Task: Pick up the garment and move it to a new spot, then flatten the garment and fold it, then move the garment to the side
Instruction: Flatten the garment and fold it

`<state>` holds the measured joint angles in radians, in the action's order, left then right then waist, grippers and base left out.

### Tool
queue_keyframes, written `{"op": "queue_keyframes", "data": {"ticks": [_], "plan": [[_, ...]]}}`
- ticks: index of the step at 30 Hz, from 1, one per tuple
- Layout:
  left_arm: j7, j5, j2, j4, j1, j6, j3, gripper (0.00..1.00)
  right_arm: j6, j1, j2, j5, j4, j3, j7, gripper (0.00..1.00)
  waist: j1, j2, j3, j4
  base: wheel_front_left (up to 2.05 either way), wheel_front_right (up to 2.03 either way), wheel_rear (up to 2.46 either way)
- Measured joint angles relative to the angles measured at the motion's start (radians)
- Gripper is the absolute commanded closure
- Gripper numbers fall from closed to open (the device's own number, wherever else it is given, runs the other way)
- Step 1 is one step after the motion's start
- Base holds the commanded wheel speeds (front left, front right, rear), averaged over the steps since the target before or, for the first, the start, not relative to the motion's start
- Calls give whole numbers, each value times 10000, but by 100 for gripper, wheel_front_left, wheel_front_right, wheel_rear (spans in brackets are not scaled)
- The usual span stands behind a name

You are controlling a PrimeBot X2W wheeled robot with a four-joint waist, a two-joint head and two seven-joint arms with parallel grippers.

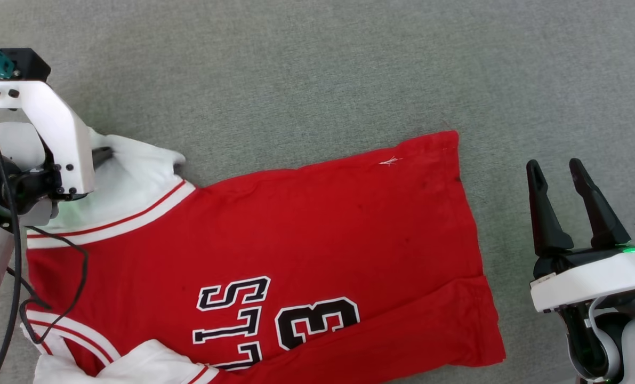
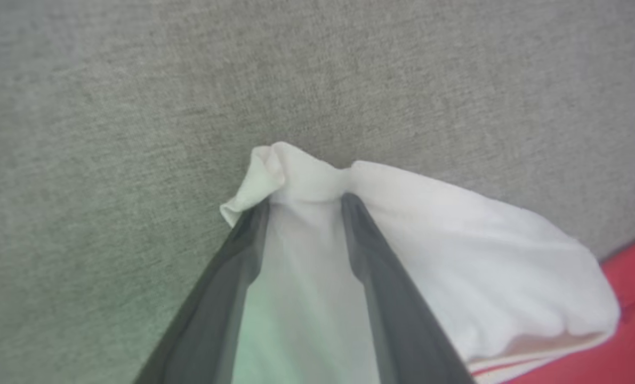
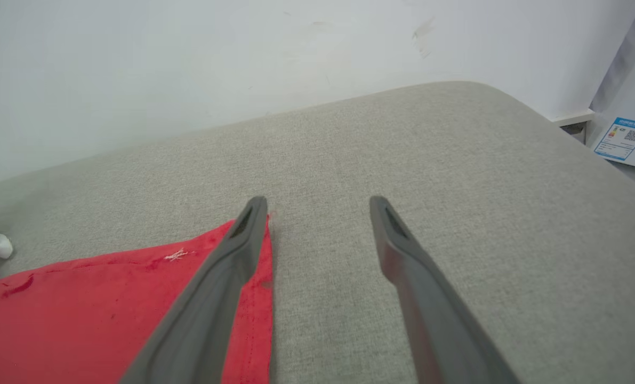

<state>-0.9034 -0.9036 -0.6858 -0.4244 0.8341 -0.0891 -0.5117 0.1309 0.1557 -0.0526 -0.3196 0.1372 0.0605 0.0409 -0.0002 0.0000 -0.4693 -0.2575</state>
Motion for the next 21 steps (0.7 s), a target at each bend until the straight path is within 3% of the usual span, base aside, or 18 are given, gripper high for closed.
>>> {"op": "queue_keyframes", "data": {"ticks": [9,21], "plan": [[704,130,247,0,-165,102,-52,100,2,135,-113,-504,-313,146,708,0,2,0,157,219,0,0,0],[2188,579,807,1175,-360,232,-232,100,0,985,-1950,-2013,-1452,84,4792,0,4,0,521,1108,0,0,0]]}}
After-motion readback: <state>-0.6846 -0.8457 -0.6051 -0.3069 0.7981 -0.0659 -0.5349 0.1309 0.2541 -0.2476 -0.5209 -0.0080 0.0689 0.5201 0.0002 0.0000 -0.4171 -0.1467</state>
